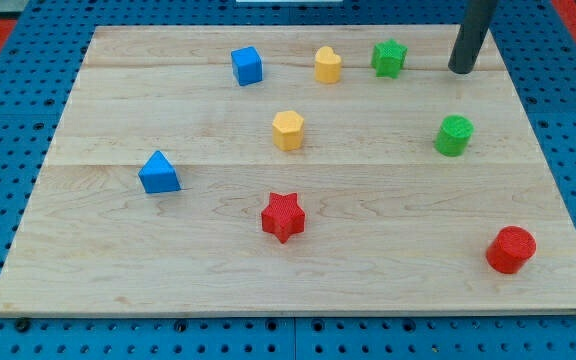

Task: Place the green circle close to the red circle

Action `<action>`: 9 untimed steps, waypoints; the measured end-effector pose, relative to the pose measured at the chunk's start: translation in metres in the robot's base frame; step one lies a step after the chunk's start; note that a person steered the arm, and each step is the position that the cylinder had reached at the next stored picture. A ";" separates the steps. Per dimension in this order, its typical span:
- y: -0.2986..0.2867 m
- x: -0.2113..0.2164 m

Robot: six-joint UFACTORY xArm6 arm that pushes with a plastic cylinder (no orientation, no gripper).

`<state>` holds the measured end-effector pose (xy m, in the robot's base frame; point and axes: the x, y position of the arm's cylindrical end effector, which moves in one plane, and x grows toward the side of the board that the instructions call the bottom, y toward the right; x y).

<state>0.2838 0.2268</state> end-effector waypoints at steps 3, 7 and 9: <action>0.001 0.003; -0.060 -0.055; -0.127 -0.022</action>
<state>0.2613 0.1001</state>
